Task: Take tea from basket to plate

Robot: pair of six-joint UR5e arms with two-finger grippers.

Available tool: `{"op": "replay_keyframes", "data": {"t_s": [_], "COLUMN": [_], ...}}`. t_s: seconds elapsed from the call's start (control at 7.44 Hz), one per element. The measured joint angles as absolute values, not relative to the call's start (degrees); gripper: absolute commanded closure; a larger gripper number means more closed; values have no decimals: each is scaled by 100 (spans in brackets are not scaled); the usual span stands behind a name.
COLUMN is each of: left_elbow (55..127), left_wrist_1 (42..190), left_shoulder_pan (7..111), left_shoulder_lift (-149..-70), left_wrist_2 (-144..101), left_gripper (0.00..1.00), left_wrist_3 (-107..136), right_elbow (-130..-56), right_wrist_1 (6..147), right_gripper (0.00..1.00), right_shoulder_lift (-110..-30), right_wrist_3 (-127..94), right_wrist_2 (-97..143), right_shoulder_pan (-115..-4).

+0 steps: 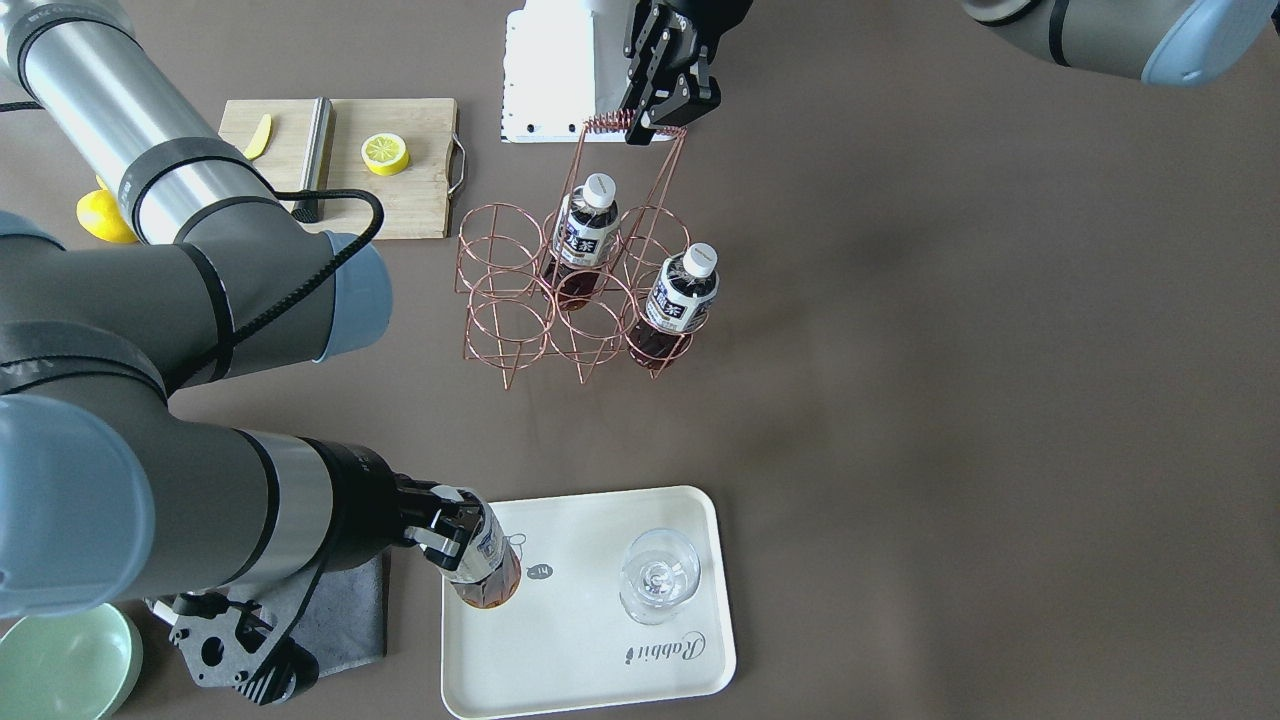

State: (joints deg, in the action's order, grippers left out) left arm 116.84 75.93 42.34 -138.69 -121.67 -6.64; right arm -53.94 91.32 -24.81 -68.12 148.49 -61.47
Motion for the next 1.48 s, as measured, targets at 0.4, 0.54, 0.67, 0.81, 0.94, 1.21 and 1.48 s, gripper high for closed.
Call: {"op": "replay_keyframes", "data": {"t_s": [0.4, 0.54, 0.67, 0.81, 0.94, 1.21, 1.48], "left_elbow": [12055, 12212, 12349, 12461, 12539, 12576, 12547], "left_wrist_1": [7536, 7532, 7529, 7530, 7530, 7532, 7533], "left_shoulder_pan": [4820, 5134, 5512, 5919, 6304, 6910, 7113], "left_shoulder_lift": [-13486, -13269, -13048, -12809, -12543, -12113, -11839], "left_wrist_2": [-12363, -12572, -12823, -13039, -13235, -13497, -13542], "left_gripper": [100, 100, 100, 100, 100, 100, 100], "left_wrist_3": [-718, -744, -809, -883, -1054, -1501, -2116], "right_elbow": [-4552, -4489, -4462, -4447, -4430, -4412, -4436], "right_wrist_1": [8048, 7939, 7904, 7926, 8059, 8272, 8334], "right_gripper": [100, 100, 67, 66, 43, 1, 1], "right_shoulder_lift": [-2291, -2249, -2201, -2169, -2153, -2097, -2018], "right_wrist_3": [-6689, -6585, -6491, -6314, -6040, -5641, -5521], "right_wrist_2": [14344, 14256, 14166, 14103, 14064, 14033, 13998], "right_shoulder_pan": [-5987, -5871, -5761, -5701, -5685, -5698, -5730]}}
